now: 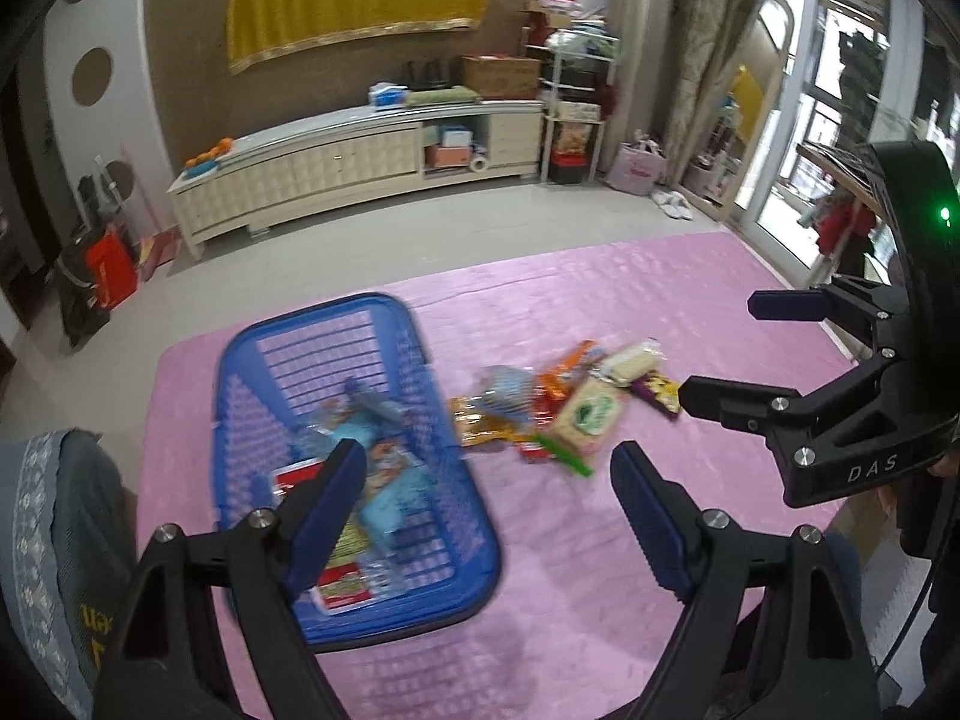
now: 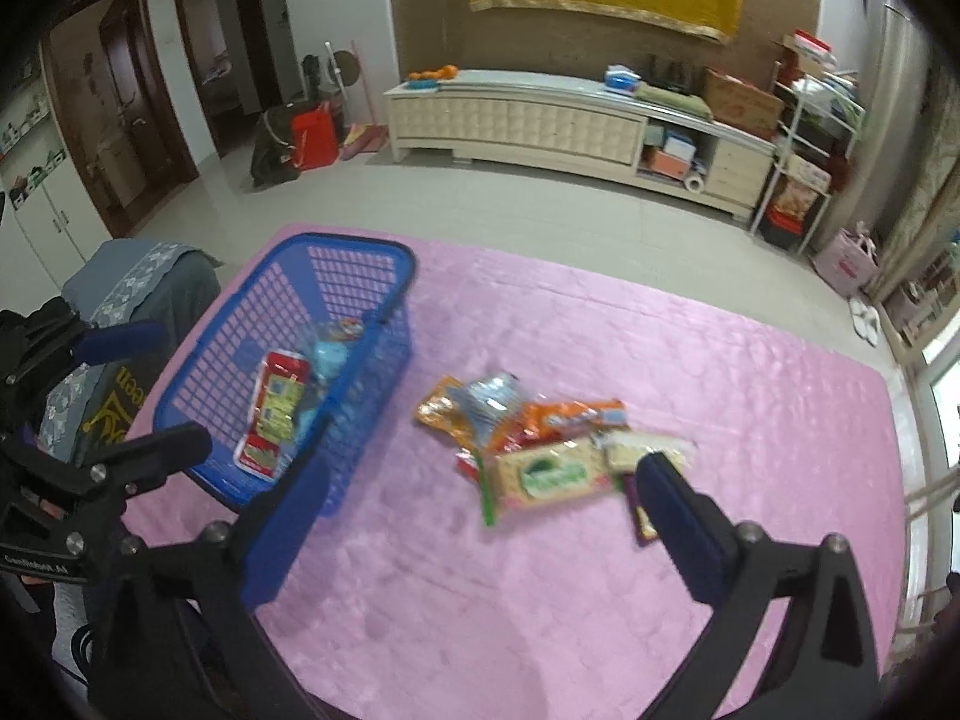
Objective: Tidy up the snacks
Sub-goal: 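Move both grippers away from the basket to the snack pile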
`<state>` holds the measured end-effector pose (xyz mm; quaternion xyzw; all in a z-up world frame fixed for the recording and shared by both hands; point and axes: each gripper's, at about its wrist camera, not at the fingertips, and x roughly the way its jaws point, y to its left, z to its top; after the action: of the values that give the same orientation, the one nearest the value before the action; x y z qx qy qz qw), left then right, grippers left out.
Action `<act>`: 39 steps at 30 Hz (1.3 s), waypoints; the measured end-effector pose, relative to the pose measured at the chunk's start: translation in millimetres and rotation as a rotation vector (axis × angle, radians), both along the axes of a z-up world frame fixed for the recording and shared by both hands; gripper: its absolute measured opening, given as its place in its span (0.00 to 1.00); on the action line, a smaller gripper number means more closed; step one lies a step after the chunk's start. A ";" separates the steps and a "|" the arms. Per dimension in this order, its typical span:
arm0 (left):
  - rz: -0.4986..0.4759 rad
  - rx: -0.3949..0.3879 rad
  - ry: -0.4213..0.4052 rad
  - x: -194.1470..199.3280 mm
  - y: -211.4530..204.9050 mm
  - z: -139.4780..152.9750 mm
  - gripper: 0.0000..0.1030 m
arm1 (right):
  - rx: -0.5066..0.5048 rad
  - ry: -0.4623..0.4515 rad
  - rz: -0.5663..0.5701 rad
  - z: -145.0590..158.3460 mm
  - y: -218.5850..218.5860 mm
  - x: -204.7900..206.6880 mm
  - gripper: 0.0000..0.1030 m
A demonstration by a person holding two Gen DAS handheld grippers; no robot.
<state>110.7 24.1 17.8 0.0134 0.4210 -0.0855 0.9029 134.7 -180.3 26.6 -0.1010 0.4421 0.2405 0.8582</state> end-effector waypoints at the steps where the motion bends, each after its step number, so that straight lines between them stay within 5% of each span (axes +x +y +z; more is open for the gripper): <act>1: -0.013 -0.002 -0.001 1.5 -5.6 -1.6 0.80 | 0.001 -0.001 -0.005 -0.6 -6.5 -0.1 1.00; 23: -0.211 0.079 0.113 57.4 -101.1 -82.5 0.80 | -0.023 0.044 -0.148 -79.5 -111.6 29.4 1.00; 39: -0.174 0.082 0.192 105.7 -118.7 -145.6 0.80 | -0.058 0.005 -0.209 -142.3 -123.3 64.9 1.00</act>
<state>216.4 -94.6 -127.8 0.0786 0.5059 -0.1471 0.8463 199.5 -303.6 -115.7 -0.0787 0.4592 0.1370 0.8742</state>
